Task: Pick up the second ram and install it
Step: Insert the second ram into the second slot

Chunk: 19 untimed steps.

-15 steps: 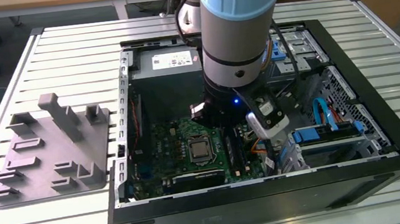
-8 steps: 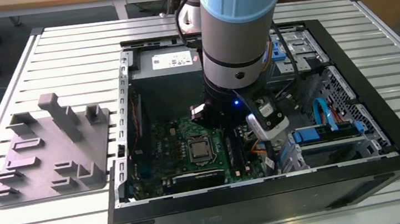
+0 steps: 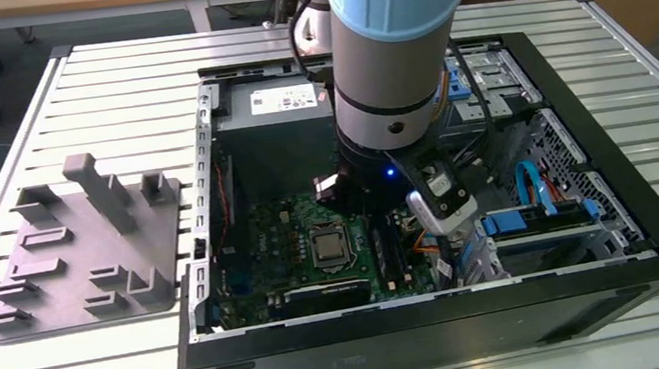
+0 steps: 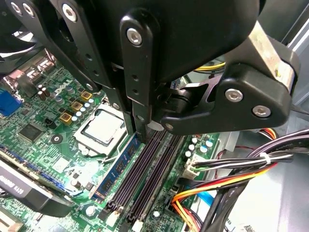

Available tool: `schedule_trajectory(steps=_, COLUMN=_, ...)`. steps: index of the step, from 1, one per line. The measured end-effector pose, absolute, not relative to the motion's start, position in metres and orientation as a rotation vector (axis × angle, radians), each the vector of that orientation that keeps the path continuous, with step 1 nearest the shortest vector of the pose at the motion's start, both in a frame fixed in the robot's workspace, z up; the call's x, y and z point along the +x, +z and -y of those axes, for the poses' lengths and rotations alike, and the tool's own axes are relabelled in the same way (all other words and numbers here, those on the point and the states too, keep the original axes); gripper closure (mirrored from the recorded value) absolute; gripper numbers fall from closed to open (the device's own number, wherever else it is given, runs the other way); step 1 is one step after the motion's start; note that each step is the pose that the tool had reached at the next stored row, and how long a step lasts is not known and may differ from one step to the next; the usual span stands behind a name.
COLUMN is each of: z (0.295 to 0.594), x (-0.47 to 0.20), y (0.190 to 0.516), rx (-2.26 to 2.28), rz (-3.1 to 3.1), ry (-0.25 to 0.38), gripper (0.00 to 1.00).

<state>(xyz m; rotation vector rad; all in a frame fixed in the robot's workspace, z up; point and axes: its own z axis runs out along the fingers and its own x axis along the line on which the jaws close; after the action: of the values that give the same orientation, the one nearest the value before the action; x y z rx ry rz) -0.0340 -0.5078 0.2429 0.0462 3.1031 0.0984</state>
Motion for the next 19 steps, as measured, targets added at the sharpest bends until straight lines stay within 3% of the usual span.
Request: schedule_trajectory(steps=19, z=0.5099, x=-0.034, y=0.2382, rx=0.046, rz=-3.103, ry=0.094, gripper=0.86)
